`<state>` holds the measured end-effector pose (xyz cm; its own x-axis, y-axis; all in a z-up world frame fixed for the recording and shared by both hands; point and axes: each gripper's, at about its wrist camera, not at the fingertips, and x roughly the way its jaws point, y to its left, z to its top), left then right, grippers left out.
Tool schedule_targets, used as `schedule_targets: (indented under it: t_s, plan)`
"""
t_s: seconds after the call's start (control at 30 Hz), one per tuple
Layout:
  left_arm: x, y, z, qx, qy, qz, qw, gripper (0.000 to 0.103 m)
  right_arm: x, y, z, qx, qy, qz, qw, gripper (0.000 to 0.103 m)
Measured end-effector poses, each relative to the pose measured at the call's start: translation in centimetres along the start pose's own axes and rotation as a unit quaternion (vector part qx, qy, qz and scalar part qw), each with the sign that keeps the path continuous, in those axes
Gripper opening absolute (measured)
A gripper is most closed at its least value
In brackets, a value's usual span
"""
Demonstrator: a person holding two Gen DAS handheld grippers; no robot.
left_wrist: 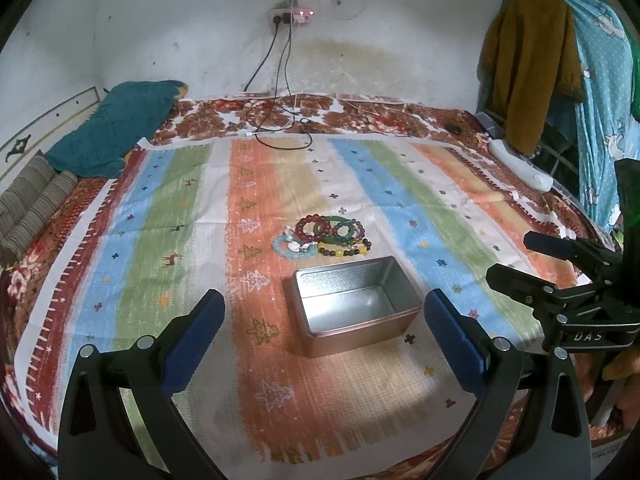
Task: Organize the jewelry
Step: 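Move both tools toward the silver tin and bracelet pile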
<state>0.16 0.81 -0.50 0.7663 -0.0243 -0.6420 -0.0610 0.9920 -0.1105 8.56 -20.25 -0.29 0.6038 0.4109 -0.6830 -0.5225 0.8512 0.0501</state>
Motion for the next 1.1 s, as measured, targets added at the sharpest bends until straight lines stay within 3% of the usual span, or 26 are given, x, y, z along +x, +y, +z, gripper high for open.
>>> schedule_targets:
  t_s: [0.63,1.1]
  plan:
    - [0.7,0.7,0.1,-0.011,0.004,0.005,0.9999,0.097,0.4,-0.3,0.2,0.004,0.006,-0.006,1.000,0.099]
    - [3.3,1.8,1.4,-0.030,0.044,0.015,0.9985,0.097,2.3,-0.7,1.4,0.011,0.033,-0.003,0.999,0.099]
